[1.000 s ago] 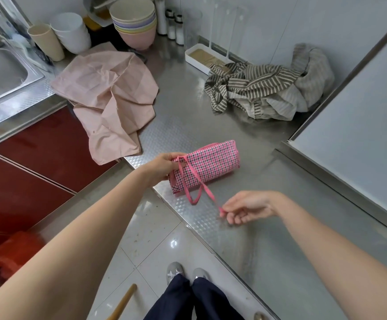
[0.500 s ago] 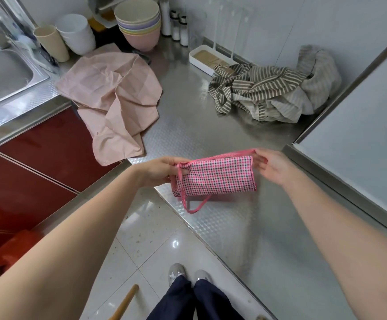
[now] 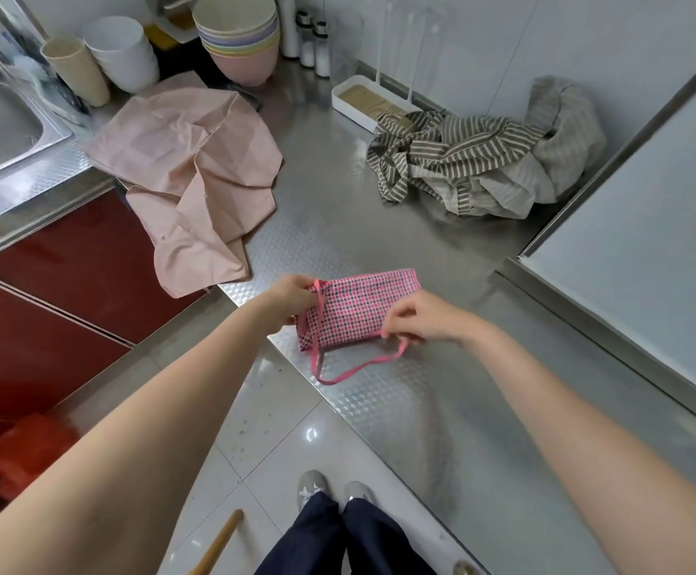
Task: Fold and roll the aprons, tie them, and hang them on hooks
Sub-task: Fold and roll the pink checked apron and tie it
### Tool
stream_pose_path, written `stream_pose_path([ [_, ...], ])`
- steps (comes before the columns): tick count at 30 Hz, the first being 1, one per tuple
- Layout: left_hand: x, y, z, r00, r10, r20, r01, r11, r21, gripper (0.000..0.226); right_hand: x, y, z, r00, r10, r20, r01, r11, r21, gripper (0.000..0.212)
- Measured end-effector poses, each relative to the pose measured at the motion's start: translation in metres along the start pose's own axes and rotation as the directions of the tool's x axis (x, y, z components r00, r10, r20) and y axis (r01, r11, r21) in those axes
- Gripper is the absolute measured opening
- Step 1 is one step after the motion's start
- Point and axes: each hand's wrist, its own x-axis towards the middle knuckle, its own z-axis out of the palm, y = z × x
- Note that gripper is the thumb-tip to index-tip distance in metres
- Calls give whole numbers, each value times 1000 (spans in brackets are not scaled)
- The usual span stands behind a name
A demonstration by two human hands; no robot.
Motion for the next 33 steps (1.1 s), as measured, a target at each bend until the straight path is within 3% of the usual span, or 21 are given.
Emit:
stream_pose_path([
  [4,-1,8,6,982,39,187,-78,975,207,28,6,-20,-7,991,-130,-15,125,978,-169,14],
  [8,-6,19,6,928,61,369,-124,981,150,27,11,-19,-10,979,-201,-33,169,894,-414,13],
  [11,-9,23,5,914,61,401,-109,989,97,22,12,-18,-14,980,-187,62,196,959,-206,14],
  [16,-11,20,5,977,9,214,64,941,-333,29,22,-14,-17,971,-152,-184,139,987,-84,14],
  [19,-16,21,7,953,-22,302,117,947,-299,53,29,-11,-25,939,-97,-330,106,994,8,16],
  [22,-19,27,11,943,10,334,96,949,-300,40,28,-10,-32,913,-16,-409,78,988,134,25],
  [25,-27,32,11,929,18,370,119,932,-343,35,21,-16,-43,904,73,-420,108,914,391,24],
  [29,-37,41,14,882,124,455,59,928,-368,41,14,-28,-51,908,65,-413,185,823,537,28],
  [33,-44,44,21,865,100,492,29,969,-246,40,9,-41,-57,931,6,-364,297,563,771,28],
])
